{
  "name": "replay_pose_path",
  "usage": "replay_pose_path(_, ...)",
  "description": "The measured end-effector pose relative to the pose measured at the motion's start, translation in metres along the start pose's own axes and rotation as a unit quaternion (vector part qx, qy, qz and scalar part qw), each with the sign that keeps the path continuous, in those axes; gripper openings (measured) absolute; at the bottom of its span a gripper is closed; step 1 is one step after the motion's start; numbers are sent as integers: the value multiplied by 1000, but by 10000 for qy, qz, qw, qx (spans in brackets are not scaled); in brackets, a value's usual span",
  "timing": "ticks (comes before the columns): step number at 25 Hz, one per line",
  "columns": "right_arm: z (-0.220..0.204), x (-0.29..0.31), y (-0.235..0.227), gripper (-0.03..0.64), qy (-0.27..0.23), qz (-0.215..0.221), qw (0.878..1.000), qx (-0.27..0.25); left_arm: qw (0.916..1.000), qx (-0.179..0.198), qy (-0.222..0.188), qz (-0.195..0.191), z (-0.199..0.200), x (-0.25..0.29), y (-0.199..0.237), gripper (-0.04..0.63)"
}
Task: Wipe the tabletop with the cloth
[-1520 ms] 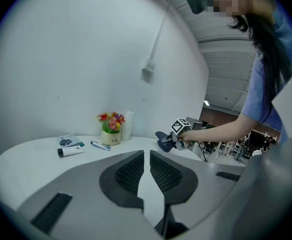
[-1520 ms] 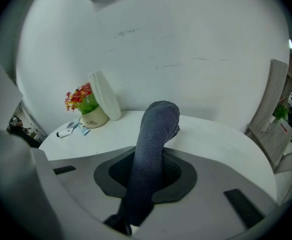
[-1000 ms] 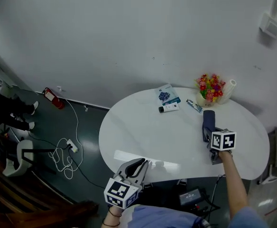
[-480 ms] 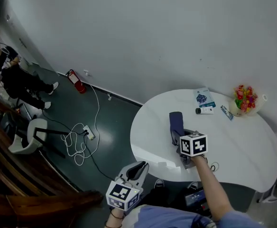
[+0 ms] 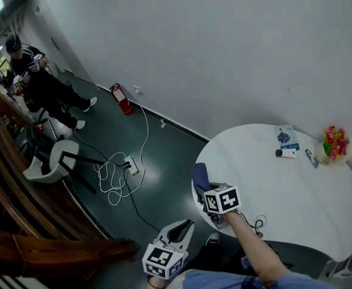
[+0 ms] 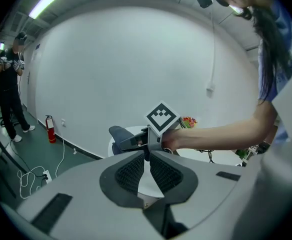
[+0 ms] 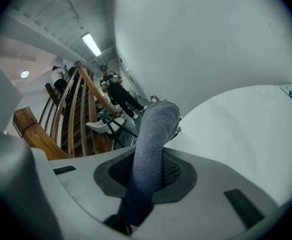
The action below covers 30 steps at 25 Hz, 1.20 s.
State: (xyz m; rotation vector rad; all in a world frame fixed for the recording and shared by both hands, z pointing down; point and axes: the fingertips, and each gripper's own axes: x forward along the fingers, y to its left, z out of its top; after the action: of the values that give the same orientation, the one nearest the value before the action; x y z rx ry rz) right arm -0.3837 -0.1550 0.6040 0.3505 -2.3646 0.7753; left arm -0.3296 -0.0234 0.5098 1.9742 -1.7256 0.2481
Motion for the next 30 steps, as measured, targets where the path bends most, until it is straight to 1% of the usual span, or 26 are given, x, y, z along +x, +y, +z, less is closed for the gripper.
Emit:
replay_pose_path(2,-7,8,0,77,91,-23,10000,-7,10000,-47,-3,82,-3,-6,4,31)
replay_pose_path(4,-14,6,-8,77,164,-139,9998,-18,9999,-91,15,117,-6,-7,4,31)
replay_pose_path(7,-26,-6,-29,77,208,-354,9991,70,10000,-50,34,56,-5,-3,-1,31)
replay_pose_path(12,-40,-45,-76,77,67,-762,9960,458,9996,157,60,-213,3,17,-23,31)
replay_pose_path(18,-65,-110,-140,77,-135,-1223,9883,904,9963,434,167,-725,14,60,-73,31)
replay_pose_path(21,-79,-149,-174,78,-263,-1505,9815,1153,9924,583,216,-1066,20,80,-109,31)
replay_pose_path(23,-89,-176,-197,78,-326,-1694,9769,1265,9883,723,250,-1320,23,95,-135,31)
replay_pose_path(28,-121,-243,-251,77,-406,-2173,9644,1452,9753,991,420,-1931,21,125,-204,31)
replay_pose_path(30,-134,-271,-271,77,-436,-2352,9589,1528,9686,1109,508,-2168,19,135,-232,31)
